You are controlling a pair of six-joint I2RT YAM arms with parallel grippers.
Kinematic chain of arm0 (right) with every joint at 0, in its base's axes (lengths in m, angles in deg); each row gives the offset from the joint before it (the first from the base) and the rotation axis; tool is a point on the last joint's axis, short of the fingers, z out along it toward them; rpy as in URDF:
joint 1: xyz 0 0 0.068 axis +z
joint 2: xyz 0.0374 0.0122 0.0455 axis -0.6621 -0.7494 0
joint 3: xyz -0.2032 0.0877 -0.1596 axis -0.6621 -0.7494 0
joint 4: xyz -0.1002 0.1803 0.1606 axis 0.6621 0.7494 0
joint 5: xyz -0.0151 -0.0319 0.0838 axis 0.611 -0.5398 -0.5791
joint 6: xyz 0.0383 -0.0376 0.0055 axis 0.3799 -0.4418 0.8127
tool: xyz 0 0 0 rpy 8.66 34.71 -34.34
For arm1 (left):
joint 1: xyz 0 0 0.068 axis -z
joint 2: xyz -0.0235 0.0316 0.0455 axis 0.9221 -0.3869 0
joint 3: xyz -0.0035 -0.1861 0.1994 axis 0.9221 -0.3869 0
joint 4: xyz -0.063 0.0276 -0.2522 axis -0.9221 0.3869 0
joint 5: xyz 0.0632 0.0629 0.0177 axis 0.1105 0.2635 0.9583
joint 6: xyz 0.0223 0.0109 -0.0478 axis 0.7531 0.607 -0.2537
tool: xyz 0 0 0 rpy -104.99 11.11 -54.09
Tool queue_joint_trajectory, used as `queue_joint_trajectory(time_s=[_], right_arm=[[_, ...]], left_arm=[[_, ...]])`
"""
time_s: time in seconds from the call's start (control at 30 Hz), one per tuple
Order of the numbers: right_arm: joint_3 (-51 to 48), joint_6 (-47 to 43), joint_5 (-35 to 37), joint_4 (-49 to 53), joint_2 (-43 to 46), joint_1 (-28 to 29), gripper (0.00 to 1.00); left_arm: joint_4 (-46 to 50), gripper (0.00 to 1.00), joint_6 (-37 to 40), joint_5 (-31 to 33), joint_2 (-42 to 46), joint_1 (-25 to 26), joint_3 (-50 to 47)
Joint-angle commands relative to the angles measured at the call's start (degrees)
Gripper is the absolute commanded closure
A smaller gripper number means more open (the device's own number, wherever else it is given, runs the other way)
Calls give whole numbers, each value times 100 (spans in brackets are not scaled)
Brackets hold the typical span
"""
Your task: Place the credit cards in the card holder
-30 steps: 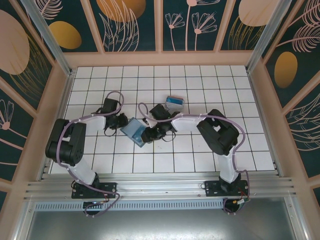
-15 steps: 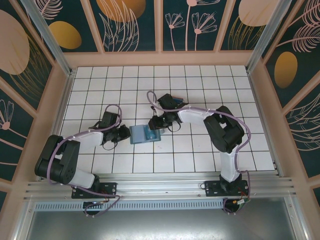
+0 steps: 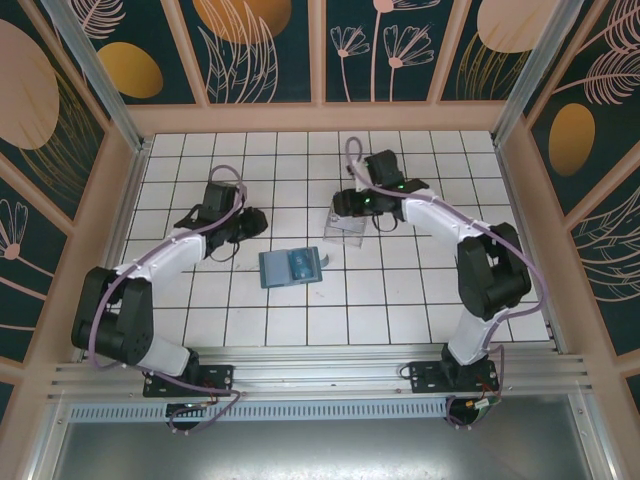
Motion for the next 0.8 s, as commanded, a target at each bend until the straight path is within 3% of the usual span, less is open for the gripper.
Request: queue_joint_trajectory(time_s=[0.0, 0.33, 0.77], right_arm=[[213, -355, 434, 42, -120, -175, 49], [436, -1093, 802, 87, -574, -462, 41], [737, -1391, 507, 87, -1001, -453, 37]], left_arm=[[-419, 72, -131, -420, -447, 68, 351], [-581, 66, -152, -673, -1774, 796, 1581], [-323, 65, -43, -819, -3047, 1241, 2787]])
